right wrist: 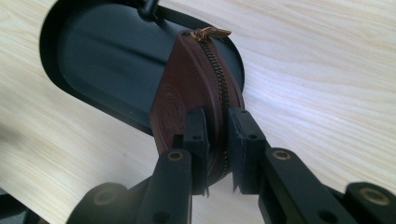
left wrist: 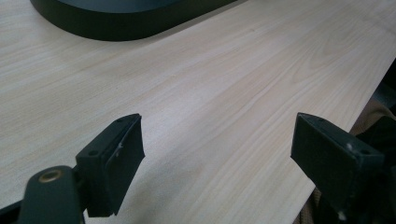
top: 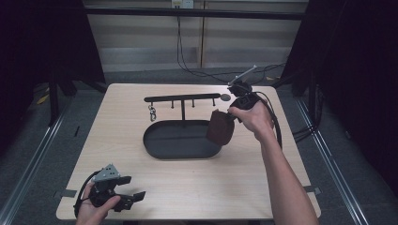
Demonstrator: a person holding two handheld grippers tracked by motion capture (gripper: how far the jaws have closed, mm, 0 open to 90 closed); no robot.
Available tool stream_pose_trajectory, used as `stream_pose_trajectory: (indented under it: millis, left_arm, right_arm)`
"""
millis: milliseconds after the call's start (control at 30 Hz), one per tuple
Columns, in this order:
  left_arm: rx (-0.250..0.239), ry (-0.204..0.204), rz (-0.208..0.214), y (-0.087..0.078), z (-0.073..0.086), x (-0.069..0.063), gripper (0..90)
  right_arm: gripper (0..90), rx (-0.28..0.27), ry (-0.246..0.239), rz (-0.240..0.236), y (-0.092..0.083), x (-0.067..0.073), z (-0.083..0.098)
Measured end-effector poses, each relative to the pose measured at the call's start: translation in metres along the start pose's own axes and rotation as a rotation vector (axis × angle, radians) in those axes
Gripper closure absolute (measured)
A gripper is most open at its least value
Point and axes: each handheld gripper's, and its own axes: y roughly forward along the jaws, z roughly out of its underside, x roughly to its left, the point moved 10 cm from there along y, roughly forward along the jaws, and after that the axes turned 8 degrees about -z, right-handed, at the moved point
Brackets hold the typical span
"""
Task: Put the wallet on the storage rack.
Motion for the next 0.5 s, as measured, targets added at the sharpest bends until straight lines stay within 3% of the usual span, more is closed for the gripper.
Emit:
stream_pose_trajectory:
  millis: [500]
  left_arm:
    - [-0.003,0.000,0.000,-0.001,0.000,0.001,16.9]
  right_arm:
    - [78.8,-0.061,0.057,-0.098,0.029,0.001,-0.002]
